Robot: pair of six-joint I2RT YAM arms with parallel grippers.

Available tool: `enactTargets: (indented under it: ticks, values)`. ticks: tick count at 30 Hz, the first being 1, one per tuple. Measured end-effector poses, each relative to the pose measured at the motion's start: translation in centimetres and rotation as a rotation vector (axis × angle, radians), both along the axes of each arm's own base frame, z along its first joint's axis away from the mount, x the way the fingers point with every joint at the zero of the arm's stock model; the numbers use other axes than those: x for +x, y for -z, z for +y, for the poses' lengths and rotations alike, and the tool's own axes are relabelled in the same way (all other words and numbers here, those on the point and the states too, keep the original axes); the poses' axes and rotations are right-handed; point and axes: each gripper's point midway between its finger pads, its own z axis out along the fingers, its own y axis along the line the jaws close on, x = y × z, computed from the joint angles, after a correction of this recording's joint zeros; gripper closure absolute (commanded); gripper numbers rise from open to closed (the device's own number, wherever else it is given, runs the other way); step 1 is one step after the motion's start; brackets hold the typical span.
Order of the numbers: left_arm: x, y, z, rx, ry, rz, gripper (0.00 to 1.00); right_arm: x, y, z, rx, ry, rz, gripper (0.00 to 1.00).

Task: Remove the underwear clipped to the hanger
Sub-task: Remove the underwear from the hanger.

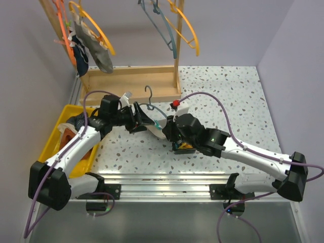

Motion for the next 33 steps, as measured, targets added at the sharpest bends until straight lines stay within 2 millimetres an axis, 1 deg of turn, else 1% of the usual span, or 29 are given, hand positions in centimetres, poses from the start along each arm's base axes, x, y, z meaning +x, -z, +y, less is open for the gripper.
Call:
enactTargets:
  ticks: [2, 4, 5, 6, 7, 9, 10, 11, 12, 13, 14, 16, 18, 23, 25, 27, 30, 33]
  values:
    - [0.3, 0.4, 0.0, 0.01, -0.004, 0.01, 0.35, 0.1, -0.1, 0.0, 0.008, 0.011, 0.002, 1.0]
    - [0.4, 0.6, -0.2, 0.013, -0.004, 0.014, 0.36, 0.2, -0.2, -0.1, 0.031, 0.045, 0.012, 1.0]
    - [0.5, 0.4, -0.2, 0.013, -0.005, 0.009, 0.35, 0.3, -0.3, 0.0, 0.052, 0.064, 0.026, 1.0]
    - [0.6, 0.3, -0.2, 0.012, -0.006, 0.003, 0.32, 0.3, -0.5, 0.0, 0.074, 0.084, 0.038, 1.0]
    - [0.7, 0.1, -0.2, 0.012, -0.01, -0.005, 0.25, 0.3, -0.7, 0.0, 0.1, 0.105, 0.05, 1.0]
    - [1.1, -0.7, -0.1, 0.012, -0.034, -0.03, 0.18, 0.4, -1.4, 0.0, 0.164, 0.152, 0.076, 1.0]
    - [1.3, -1.2, 0.1, 0.01, -0.05, -0.045, 0.13, 0.4, -1.8, -0.1, 0.205, 0.178, 0.087, 1.0]
    - [1.4, -1.8, 0.2, 0.007, -0.065, -0.063, 0.11, 0.4, -2.3, -0.2, 0.249, 0.205, 0.101, 1.0]
    - [1.6, -2.3, 0.3, 0.004, -0.078, -0.076, 0.07, 0.4, -2.8, -0.3, 0.296, 0.232, 0.115, 1.0]
    - [1.7, -3.0, 0.4, 0.0, -0.091, -0.094, 0.01, 0.4, -3.1, -0.5, 0.337, 0.257, 0.127, 1.0]
    - [1.9, -3.6, 0.5, -0.002, -0.102, -0.108, 0.0, 0.4, -3.4, -0.7, 0.374, 0.279, 0.14, 1.0]
    - [2.3, -4.7, 0.6, -0.005, -0.122, -0.125, 0.0, 0.4, -3.6, -0.9, 0.424, 0.317, 0.166, 1.0]
    - [2.7, -5.2, 0.7, -0.001, -0.141, -0.135, 0.0, 0.5, -3.7, -0.8, 0.462, 0.347, 0.191, 1.0]
    - [3.4, -5.5, 1.2, 0.014, -0.191, -0.139, 0.0, 0.4, -2.4, -0.7, 0.522, 0.388, 0.242, 1.0]
    - [3.7, -5.8, 1.5, 0.028, -0.214, -0.143, 0.0, 0.3, -1.7, -1.0, 0.537, 0.4, 0.252, 1.0]
    - [4.0, -6.4, 1.9, 0.041, -0.239, -0.159, 0.0, 0.2, -1.7, -1.5, 0.556, 0.41, 0.245, 1.0]
    - [4.3, -7.3, 2.8, 0.064, -0.286, -0.197, 0.0, 0.2, -3.5, -2.0, 0.617, 0.406, 0.218, 1.0]
    - [4.3, -8.2, 3.7, 0.087, -0.326, -0.227, 0.0, 0.1, -6.3, -2.2, 0.707, 0.382, 0.186, 1.0]
